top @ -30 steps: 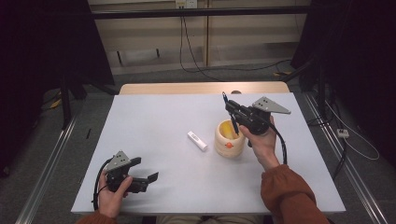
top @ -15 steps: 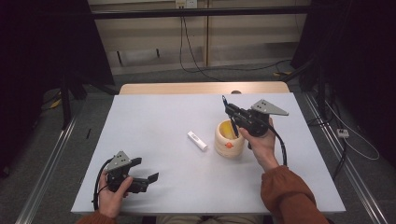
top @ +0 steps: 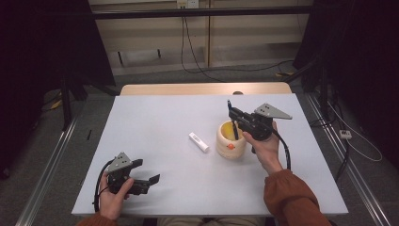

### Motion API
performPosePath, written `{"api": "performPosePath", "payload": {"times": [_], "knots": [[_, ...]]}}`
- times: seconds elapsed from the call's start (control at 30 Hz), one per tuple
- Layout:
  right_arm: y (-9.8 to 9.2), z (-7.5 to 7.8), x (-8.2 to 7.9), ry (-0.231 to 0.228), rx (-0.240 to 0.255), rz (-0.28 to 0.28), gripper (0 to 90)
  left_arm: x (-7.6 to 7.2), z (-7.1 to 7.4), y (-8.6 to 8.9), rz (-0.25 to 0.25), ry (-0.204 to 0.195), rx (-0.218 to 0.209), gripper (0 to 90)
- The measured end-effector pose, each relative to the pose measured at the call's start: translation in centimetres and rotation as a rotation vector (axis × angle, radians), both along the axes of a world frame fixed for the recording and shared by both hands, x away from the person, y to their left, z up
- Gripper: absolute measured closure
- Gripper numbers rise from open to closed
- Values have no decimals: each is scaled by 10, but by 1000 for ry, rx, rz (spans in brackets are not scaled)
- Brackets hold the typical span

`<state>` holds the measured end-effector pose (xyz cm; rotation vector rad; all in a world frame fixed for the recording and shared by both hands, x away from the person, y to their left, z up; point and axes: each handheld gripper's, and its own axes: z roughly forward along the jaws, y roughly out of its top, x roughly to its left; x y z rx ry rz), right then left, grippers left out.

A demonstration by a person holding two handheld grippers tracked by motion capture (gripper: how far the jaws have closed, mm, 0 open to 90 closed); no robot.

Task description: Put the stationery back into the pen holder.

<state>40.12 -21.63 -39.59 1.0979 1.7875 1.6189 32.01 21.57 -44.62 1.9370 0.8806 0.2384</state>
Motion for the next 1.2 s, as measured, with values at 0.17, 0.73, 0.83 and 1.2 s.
{"api": "performPosePath", "payload": {"times": [0.17,0.73,0.83,1.2], "knots": [[-2,2,0,7,10,-4,550,0,0,0,0,1,3,58],[-3,5,-6,98,-99,-12,252,0,0,0,5,1,0,58],[-3,7,-10,130,-135,-8,231,0,0,1,2,2,0,58],[7,13,-21,237,-200,58,181,0,0,0,1,2,-1,59]]}}
